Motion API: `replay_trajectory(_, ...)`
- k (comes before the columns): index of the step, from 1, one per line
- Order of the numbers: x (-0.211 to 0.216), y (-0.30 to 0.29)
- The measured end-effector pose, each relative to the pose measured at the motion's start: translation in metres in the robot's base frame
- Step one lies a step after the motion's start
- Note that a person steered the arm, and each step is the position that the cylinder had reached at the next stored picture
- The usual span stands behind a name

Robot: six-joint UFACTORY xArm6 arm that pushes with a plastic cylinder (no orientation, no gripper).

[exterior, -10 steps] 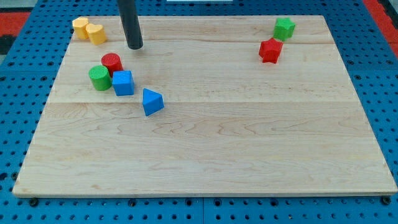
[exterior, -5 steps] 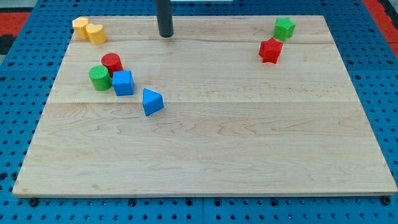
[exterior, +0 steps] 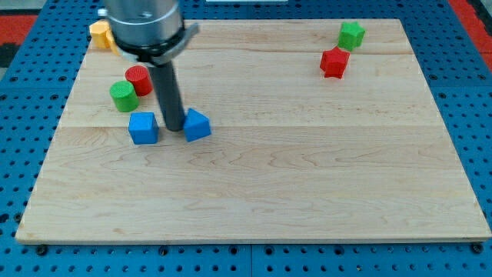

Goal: Move the blue to the center

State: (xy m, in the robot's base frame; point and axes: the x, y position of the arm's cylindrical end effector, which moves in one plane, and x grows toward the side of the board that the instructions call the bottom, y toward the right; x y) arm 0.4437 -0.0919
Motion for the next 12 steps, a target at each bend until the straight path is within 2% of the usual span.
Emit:
replay_trajectory(1,0.010,0.051)
replay_trajectory(3,0.020,0.067)
replay_trajectory(4,0.061,0.077)
replay_trajectory(6,-0.023,0.091)
replay_trajectory(9,-0.021,0.088)
replay_trajectory(10,-0.016,0.085)
replay_trajectory(11,0.012,0.068)
replay_trajectory(12,0.067,0.073)
